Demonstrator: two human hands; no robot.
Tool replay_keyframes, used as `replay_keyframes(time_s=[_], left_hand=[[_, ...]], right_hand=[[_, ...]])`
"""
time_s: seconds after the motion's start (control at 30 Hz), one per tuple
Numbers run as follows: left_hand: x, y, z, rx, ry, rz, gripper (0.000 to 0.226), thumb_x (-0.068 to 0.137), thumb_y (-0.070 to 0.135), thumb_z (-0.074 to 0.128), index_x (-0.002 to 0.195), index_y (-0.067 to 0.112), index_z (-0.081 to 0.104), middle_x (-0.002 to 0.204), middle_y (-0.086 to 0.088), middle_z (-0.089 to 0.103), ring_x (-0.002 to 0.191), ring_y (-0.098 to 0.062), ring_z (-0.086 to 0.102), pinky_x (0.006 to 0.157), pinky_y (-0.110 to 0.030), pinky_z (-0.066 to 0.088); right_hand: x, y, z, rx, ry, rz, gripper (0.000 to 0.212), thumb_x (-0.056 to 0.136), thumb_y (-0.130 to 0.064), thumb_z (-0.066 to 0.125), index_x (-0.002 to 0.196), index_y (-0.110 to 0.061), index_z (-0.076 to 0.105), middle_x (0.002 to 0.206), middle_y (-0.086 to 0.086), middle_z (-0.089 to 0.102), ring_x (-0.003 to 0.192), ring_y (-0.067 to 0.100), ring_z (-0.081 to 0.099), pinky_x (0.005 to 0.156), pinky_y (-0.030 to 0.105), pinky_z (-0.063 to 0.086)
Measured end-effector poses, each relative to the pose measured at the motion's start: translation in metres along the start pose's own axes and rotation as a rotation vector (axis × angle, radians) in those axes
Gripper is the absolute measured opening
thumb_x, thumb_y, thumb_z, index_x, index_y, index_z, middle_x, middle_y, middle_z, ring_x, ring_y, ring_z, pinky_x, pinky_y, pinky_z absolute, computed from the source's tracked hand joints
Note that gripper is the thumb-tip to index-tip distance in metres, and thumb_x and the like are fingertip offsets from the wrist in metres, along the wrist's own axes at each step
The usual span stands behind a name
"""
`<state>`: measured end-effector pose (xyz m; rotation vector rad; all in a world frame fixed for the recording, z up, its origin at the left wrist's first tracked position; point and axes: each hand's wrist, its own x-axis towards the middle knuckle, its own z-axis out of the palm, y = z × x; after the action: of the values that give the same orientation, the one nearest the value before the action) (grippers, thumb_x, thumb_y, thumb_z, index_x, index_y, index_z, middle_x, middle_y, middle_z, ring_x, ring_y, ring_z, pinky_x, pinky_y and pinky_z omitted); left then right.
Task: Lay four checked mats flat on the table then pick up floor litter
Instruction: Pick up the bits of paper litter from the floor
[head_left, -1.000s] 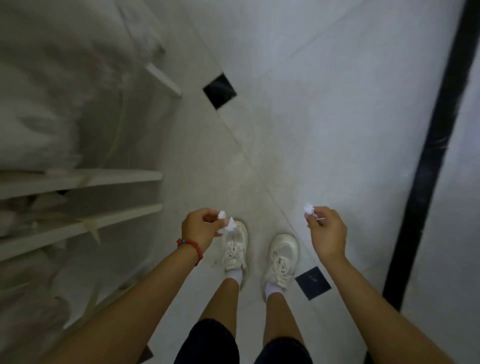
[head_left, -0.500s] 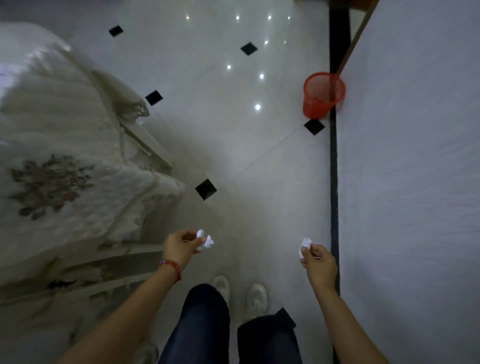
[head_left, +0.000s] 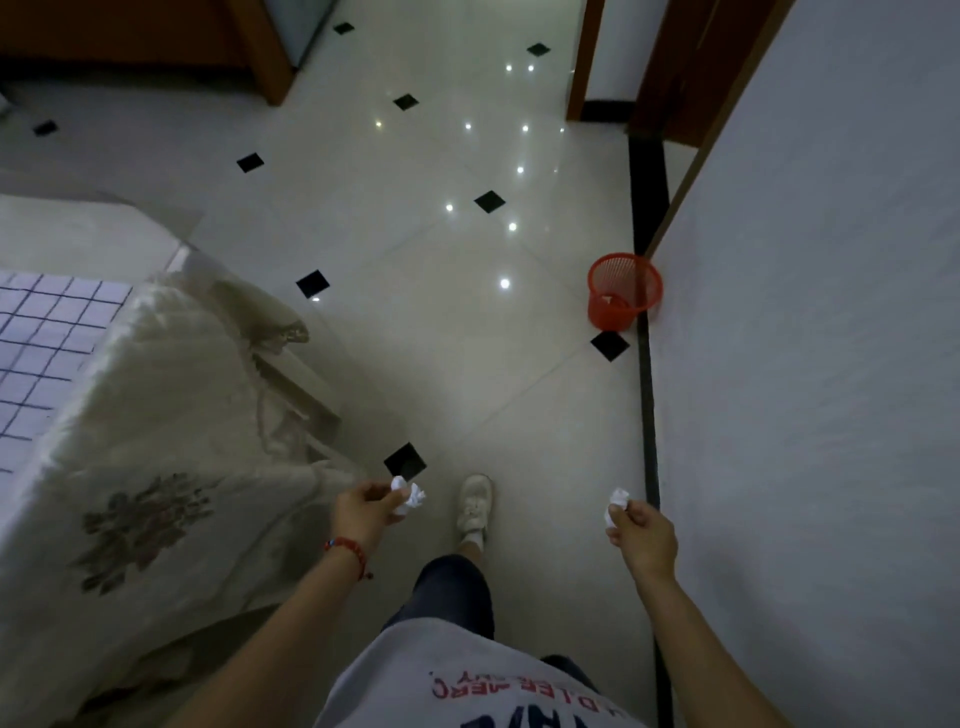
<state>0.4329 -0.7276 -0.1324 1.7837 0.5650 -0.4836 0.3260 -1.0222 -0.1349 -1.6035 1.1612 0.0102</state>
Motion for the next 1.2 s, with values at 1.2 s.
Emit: replay_keyframes(time_s=[1.2], left_hand=[[0.405, 0.410, 0.268, 0.232, -0.081, -0.050, 0.028, 0.077, 0.010, 0.072, 0.096, -0.009, 0.065, 0.085, -0.018, 0.066, 0.074, -0.027, 0.061, 0.047, -0.014, 0.053]], right_hand=[[0.466, -0.376, 0.034, -0.120, 0.085, 0.078, 0.018, 0.087, -0.012, 0.060, 0.091, 0.004, 0.067, 0.087, 0.023, 0.067, 0.071, 0.025, 0.058, 0.069, 0.028, 0.042]])
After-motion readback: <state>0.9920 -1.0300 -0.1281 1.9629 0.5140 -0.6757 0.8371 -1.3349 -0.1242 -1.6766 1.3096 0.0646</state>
